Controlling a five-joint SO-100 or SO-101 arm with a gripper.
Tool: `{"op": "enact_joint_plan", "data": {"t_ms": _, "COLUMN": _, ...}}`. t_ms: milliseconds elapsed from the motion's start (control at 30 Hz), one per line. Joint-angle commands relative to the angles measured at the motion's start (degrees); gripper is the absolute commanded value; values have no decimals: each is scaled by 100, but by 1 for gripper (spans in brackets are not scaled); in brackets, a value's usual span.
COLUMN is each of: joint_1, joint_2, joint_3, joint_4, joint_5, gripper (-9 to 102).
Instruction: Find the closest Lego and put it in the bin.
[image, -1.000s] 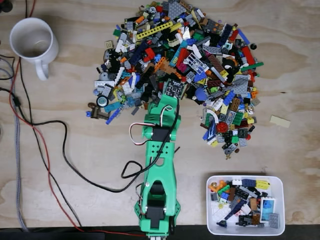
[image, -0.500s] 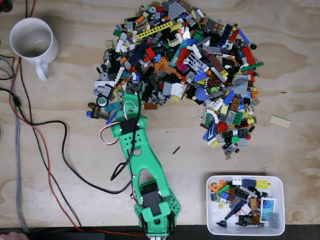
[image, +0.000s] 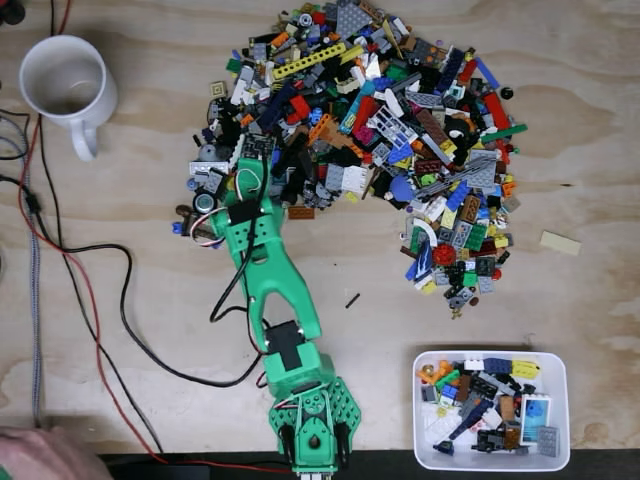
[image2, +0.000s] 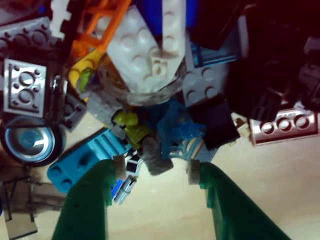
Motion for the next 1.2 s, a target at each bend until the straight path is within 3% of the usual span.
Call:
{"op": "enact_joint_plan", "data": {"t_ms": 0, "joint_1": 202, "joint_2": 18, "joint_3": -448, "joint_4": -149, "joint_5": -105, "gripper": 20}}
{"op": "enact_joint_plan", "data": {"t_ms": 333, "joint_1": -246, "joint_2": -193, "joint_3": -694, "joint_4": -158, "joint_5": -62, "gripper": 10}}
{"op": "enact_joint_plan", "data": {"t_ms": 600, "joint_1": -325, "joint_2": -492, "joint_3": -1107, "joint_4": -202, "joint_5": -123, "gripper": 10}}
{"op": "enact_joint_plan", "data": {"t_ms": 867, "joint_1": -439, "joint_2": -70, "joint_3": -1011, "joint_4": 26, "joint_5": -141, "gripper": 0}}
{"op": "enact_joint_plan", "data": {"t_ms": 1033, "joint_1": -404, "joint_2": 448, "joint_3": -1037, "joint_4": 483, "joint_5": -132, "gripper": 1}}
{"op": "enact_joint_plan", "data": {"t_ms": 1100, "joint_1": -334, "joint_2": 765, "joint_3": -923, "joint_4": 677, "joint_5": -105, "gripper": 12}}
{"op": "enact_joint_plan", "data": {"t_ms": 1167, "joint_1": -264, "joint_2": 984, "joint_3": -765, "joint_4": 712, "joint_5": -211, "gripper": 14}}
